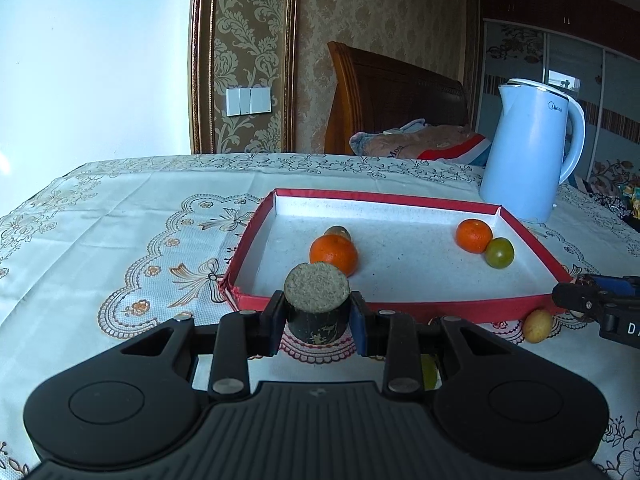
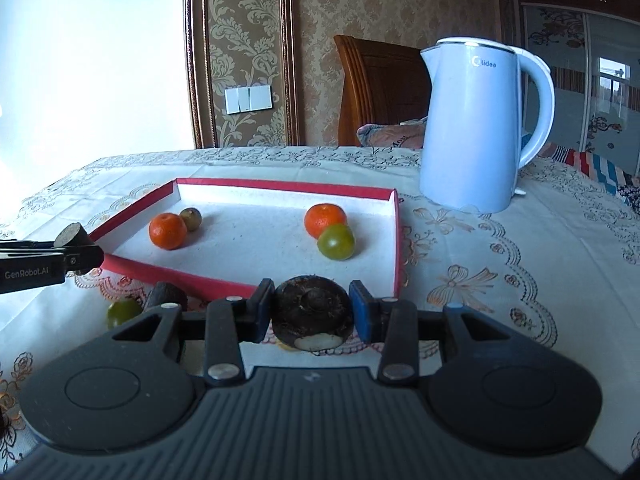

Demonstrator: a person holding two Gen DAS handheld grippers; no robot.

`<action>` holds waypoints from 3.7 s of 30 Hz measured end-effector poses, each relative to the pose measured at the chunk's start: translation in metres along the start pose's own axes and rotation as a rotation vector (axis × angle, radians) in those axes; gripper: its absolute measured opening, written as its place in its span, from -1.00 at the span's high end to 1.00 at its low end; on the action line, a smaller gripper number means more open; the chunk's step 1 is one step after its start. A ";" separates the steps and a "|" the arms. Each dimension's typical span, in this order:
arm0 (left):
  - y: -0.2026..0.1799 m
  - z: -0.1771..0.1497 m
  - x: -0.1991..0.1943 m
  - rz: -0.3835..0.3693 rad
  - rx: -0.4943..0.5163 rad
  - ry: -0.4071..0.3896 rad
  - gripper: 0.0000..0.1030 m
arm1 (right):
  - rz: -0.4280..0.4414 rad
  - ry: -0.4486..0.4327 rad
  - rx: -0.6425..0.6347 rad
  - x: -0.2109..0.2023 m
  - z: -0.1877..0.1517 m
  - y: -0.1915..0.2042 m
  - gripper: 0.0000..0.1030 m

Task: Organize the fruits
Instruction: 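Carry both dark pieces into the tray and open both grippers, then lift both open grippers up out of the tray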

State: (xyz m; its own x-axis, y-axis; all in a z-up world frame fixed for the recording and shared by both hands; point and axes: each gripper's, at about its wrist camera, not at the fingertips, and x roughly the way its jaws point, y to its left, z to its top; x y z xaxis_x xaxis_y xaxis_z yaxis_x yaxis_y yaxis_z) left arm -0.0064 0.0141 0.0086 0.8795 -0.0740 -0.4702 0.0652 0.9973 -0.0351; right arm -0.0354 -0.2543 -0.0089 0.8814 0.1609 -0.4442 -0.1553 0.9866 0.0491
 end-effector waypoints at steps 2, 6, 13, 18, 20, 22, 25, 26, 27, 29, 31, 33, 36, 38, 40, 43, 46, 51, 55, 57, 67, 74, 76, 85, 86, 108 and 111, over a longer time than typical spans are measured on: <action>-0.003 0.006 0.004 -0.009 -0.002 0.006 0.37 | -0.013 -0.007 0.004 0.006 0.007 -0.002 0.26; -0.013 0.017 0.016 -0.029 0.001 0.019 0.37 | -0.041 -0.002 0.014 0.023 0.018 -0.004 0.26; -0.027 0.031 0.043 -0.041 -0.003 0.050 0.37 | -0.057 0.021 0.024 0.050 0.029 -0.003 0.26; -0.034 0.038 0.063 -0.036 0.001 0.072 0.37 | -0.092 0.019 0.039 0.068 0.040 -0.008 0.26; -0.037 0.039 0.071 -0.023 0.013 0.078 0.37 | -0.092 0.030 0.047 0.076 0.043 -0.011 0.26; -0.040 0.039 0.078 -0.017 0.023 0.087 0.37 | -0.082 0.042 0.065 0.082 0.044 -0.013 0.26; -0.044 0.039 0.083 0.006 0.052 0.076 0.37 | -0.066 0.047 0.052 0.085 0.042 -0.008 0.26; -0.046 0.039 0.084 0.016 0.064 0.070 0.37 | -0.068 0.045 0.045 0.084 0.041 -0.005 0.26; -0.047 0.039 0.086 0.019 0.069 0.068 0.37 | -0.068 0.042 0.038 0.085 0.041 -0.003 0.26; -0.049 0.041 0.087 0.017 0.066 0.063 0.37 | -0.067 0.046 0.028 0.086 0.041 0.001 0.26; -0.050 0.042 0.089 0.021 0.071 0.059 0.37 | -0.075 0.053 0.031 0.090 0.041 0.001 0.26; -0.051 0.042 0.090 0.029 0.076 0.053 0.37 | -0.083 0.059 0.040 0.093 0.041 0.000 0.26; -0.051 0.043 0.092 0.037 0.076 0.046 0.37 | -0.083 0.067 0.055 0.097 0.041 -0.002 0.26; -0.050 0.044 0.092 0.031 0.063 0.045 0.37 | -0.084 0.069 0.060 0.100 0.041 -0.003 0.26; -0.049 0.044 0.093 0.039 0.062 0.040 0.37 | -0.088 0.069 0.059 0.102 0.041 -0.003 0.26; -0.051 0.043 0.092 0.050 0.073 0.035 0.27 | -0.086 0.069 0.059 0.103 0.042 -0.003 0.26; -0.050 0.043 0.092 0.052 0.063 0.030 -0.15 | -0.089 0.064 0.062 0.102 0.042 -0.003 0.16; -0.044 0.043 0.095 0.059 0.040 0.042 -0.28 | -0.106 0.039 0.059 0.097 0.042 -0.002 -0.33; -0.041 0.043 0.096 0.057 0.022 0.054 -0.28 | -0.106 0.033 0.060 0.096 0.041 -0.002 -0.52; -0.039 0.043 0.096 0.060 0.017 0.053 -0.28 | -0.111 0.029 0.056 0.095 0.041 -0.002 -0.52; -0.034 0.040 0.088 0.066 0.004 0.039 -0.28 | -0.116 0.012 0.070 0.090 0.036 -0.005 -0.92; -0.028 0.035 0.080 0.071 -0.014 0.024 -0.46 | -0.113 -0.012 0.063 0.084 0.033 -0.003 -1.00; -0.027 0.035 0.079 0.078 -0.016 0.012 -0.50 | -0.113 -0.018 0.066 0.082 0.032 -0.003 -1.00; -0.031 0.034 0.078 0.086 0.011 0.007 -0.51 | -0.110 -0.012 0.106 0.083 0.030 -0.009 -1.00; -0.032 0.033 0.078 0.087 0.016 0.006 -0.51 | -0.113 -0.013 0.103 0.082 0.030 -0.008 -1.00; -0.022 0.025 0.062 0.078 -0.022 0.005 -0.51 | -0.113 -0.004 0.070 0.075 0.020 -0.004 -1.00; -0.022 0.025 0.063 0.079 -0.023 0.009 -0.51 | -0.114 -0.001 0.070 0.074 0.019 -0.003 -1.00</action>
State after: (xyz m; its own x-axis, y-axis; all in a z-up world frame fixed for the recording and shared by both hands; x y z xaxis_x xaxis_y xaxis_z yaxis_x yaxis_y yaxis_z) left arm 0.0593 -0.0124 0.0018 0.8770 0.0050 -0.4806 -0.0153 0.9997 -0.0175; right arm 0.0390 -0.2453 -0.0246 0.8920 0.0476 -0.4496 -0.0228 0.9979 0.0604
